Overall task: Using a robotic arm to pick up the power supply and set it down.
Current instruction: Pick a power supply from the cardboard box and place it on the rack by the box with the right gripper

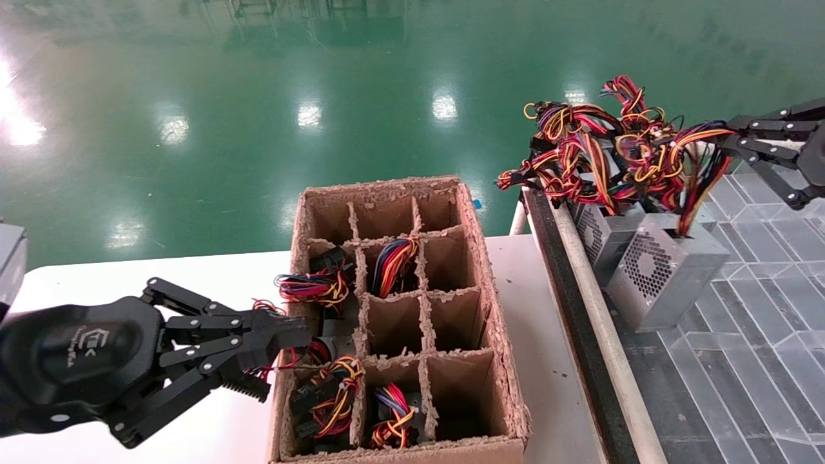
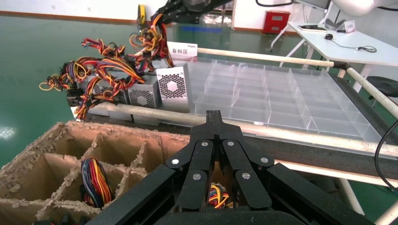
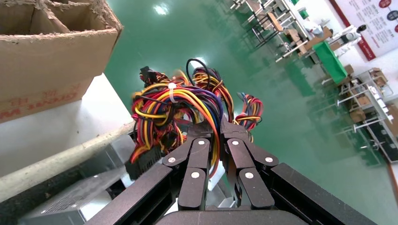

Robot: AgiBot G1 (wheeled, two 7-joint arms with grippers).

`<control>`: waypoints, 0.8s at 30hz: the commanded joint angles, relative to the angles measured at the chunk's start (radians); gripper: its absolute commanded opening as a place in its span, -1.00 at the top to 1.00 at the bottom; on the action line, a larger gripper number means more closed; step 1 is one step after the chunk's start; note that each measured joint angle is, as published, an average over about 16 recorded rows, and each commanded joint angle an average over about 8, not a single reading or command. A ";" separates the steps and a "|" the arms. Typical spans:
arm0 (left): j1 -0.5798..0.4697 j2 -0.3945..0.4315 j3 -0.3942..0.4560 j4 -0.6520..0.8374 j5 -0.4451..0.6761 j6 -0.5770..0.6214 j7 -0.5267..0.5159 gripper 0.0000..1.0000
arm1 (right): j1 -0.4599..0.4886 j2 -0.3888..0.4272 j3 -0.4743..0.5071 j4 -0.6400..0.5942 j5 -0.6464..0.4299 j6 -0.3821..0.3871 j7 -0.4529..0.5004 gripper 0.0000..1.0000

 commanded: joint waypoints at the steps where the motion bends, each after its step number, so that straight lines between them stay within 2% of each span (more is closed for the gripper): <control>1: 0.000 0.000 0.000 0.000 0.000 0.000 0.000 1.00 | 0.002 -0.010 -0.005 -0.019 -0.014 0.010 -0.017 1.00; 17: 0.000 0.000 0.000 0.000 0.000 0.000 0.000 1.00 | -0.005 -0.097 -0.034 -0.078 0.006 -0.014 -0.047 1.00; 18: 0.000 0.000 0.000 0.000 0.000 0.000 0.000 1.00 | -0.004 -0.101 -0.038 -0.083 0.005 -0.018 -0.043 0.94; 19: 0.000 0.000 0.000 0.000 0.000 0.000 0.000 1.00 | -0.001 -0.105 -0.042 -0.088 0.004 -0.023 -0.038 0.79; 24: 0.000 0.000 0.000 0.000 0.000 0.000 0.000 1.00 | 0.017 -0.119 -0.059 -0.113 0.000 -0.052 -0.014 -0.46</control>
